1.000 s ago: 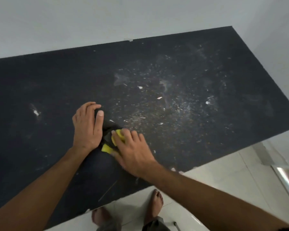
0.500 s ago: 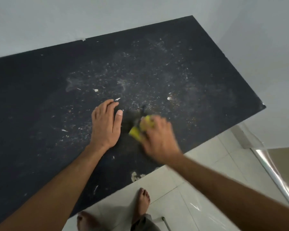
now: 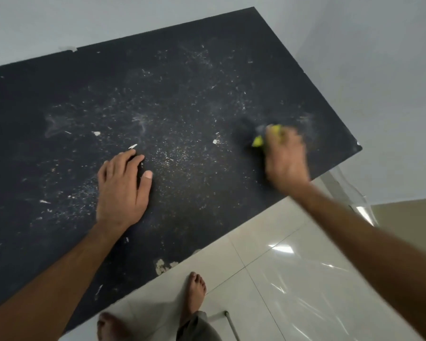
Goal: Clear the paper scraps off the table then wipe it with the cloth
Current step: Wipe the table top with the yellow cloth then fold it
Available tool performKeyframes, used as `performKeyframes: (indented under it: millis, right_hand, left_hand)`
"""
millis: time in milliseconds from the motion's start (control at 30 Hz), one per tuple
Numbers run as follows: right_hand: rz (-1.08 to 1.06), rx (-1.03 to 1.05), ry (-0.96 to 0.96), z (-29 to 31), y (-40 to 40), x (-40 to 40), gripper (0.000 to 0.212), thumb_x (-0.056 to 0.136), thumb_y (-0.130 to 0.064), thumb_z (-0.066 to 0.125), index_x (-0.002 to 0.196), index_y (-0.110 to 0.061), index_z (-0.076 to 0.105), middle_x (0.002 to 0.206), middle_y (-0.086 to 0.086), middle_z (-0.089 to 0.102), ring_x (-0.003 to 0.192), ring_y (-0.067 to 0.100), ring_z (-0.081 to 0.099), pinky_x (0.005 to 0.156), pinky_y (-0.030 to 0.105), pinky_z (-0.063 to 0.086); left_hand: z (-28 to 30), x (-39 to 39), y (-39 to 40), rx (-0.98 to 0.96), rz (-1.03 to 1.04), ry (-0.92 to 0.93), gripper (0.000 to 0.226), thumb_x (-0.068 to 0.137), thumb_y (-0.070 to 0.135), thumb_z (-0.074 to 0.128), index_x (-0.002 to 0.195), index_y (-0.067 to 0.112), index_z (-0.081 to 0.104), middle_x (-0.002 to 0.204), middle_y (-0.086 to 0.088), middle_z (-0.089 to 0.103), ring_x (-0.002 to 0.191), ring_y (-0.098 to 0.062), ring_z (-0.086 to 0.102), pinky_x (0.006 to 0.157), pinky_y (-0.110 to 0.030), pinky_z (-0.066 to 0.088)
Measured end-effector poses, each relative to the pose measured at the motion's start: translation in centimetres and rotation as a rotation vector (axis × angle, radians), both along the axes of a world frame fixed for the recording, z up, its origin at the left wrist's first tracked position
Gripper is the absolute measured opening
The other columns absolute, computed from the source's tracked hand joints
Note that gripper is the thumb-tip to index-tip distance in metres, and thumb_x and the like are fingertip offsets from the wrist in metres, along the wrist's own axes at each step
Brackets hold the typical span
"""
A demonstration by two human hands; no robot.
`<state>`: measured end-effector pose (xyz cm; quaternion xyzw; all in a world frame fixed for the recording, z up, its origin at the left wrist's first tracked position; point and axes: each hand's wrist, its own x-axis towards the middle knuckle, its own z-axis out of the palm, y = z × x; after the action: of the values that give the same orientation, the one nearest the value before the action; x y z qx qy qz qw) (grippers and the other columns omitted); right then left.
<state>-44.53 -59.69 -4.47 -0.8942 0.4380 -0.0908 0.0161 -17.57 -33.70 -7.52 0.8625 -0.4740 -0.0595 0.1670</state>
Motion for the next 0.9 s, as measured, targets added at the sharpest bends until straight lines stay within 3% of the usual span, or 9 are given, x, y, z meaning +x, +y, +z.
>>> performKeyframes:
  millis: [133,300,400,500,600,667,767,833,900]
  right_hand:
    - [0.337,0.115,0.111,-2.1,9.3,-0.2,0.055,0.095,-0.020,0.048,0.148,-0.030,0.040,0.139,0.014,0.045,0.108,0.036,0.048,0.090,0.047,0.043]
    - [-0.350,0.039,0.124,-1.1,-7.9,-5.3,0.061,0.089,-0.006,0.046,0.147,-0.024,0.039,0.143,0.024,0.037,0.119,0.048,0.043,0.103,0.060,0.037]
    - [-0.461,0.032,0.082,0.5,-11.2,-6.0,0.060,0.087,-0.002,0.044,0.144,-0.018,0.039,0.138,0.026,0.038,0.117,0.050,0.044,0.102,0.061,0.038]
    - [-0.143,-0.006,-0.044,0.6,-2.9,-1.3,0.063,0.088,-0.008,0.047,0.148,-0.028,0.042,0.139,0.021,0.045,0.118,0.044,0.047,0.099,0.050,0.041]
    - [0.364,0.145,0.100,-0.8,9.6,1.6,0.061,0.091,-0.019,0.055,0.147,-0.038,0.041,0.142,0.013,0.046,0.117,0.038,0.048,0.096,0.048,0.041]
    - [0.515,0.155,0.126,-1.5,10.0,0.9,0.055,0.094,-0.025,0.054,0.145,-0.041,0.042,0.142,0.012,0.045,0.113,0.038,0.050,0.094,0.049,0.041]
    - [0.118,-0.025,0.100,-1.6,-0.1,-0.7,0.056,0.094,-0.017,0.043,0.143,-0.043,0.044,0.140,0.018,0.044,0.113,0.045,0.049,0.096,0.055,0.040]
    - [-0.269,0.006,0.079,-1.0,-7.8,-2.9,0.060,0.092,-0.008,0.043,0.145,-0.036,0.043,0.140,0.024,0.040,0.118,0.049,0.045,0.101,0.062,0.039]
    - [-0.435,0.058,0.031,0.0,-10.3,-2.8,0.061,0.087,-0.006,0.044,0.144,-0.029,0.043,0.139,0.026,0.039,0.121,0.051,0.042,0.105,0.063,0.037]
  left_hand:
    - [0.2,-0.2,0.2,0.043,-0.149,-0.028,0.063,0.100,0.053,0.034,0.142,0.009,0.054,0.151,-0.007,0.045,0.141,-0.028,0.041,0.120,-0.048,0.022]
    - [0.1,-0.2,0.2,0.079,-0.210,-0.056,0.069,0.094,0.060,0.043,0.143,0.013,0.053,0.151,-0.005,0.045,0.140,-0.027,0.042,0.119,-0.048,0.024]
    - [0.1,-0.3,0.2,0.067,-0.205,-0.054,0.069,0.094,0.061,0.041,0.142,0.013,0.054,0.150,-0.004,0.046,0.140,-0.027,0.043,0.119,-0.048,0.025]
    - [0.2,-0.2,0.0,0.048,-0.180,-0.035,0.067,0.095,0.059,0.040,0.140,0.012,0.055,0.149,-0.004,0.047,0.138,-0.027,0.044,0.118,-0.047,0.025]
    - [0.1,-0.1,0.2,0.019,-0.158,-0.018,0.065,0.096,0.056,0.040,0.139,0.010,0.056,0.148,-0.006,0.048,0.138,-0.028,0.045,0.118,-0.047,0.027]
    - [-0.1,-0.1,0.5,0.001,-0.157,-0.002,0.063,0.097,0.053,0.041,0.138,0.009,0.057,0.147,-0.007,0.049,0.138,-0.029,0.045,0.118,-0.048,0.028]
    - [-0.3,-0.1,0.5,-0.011,-0.156,0.005,0.059,0.098,0.051,0.042,0.138,0.010,0.056,0.146,-0.007,0.049,0.137,-0.029,0.045,0.117,-0.048,0.029]
    - [-0.1,0.0,0.3,-0.010,-0.146,-0.001,0.058,0.099,0.050,0.039,0.138,0.010,0.056,0.146,-0.006,0.049,0.137,-0.028,0.045,0.117,-0.047,0.027]
    - [0.1,0.0,0.2,-0.019,-0.136,0.009,0.057,0.102,0.049,0.035,0.137,0.010,0.057,0.145,-0.006,0.050,0.137,-0.027,0.045,0.117,-0.046,0.027]
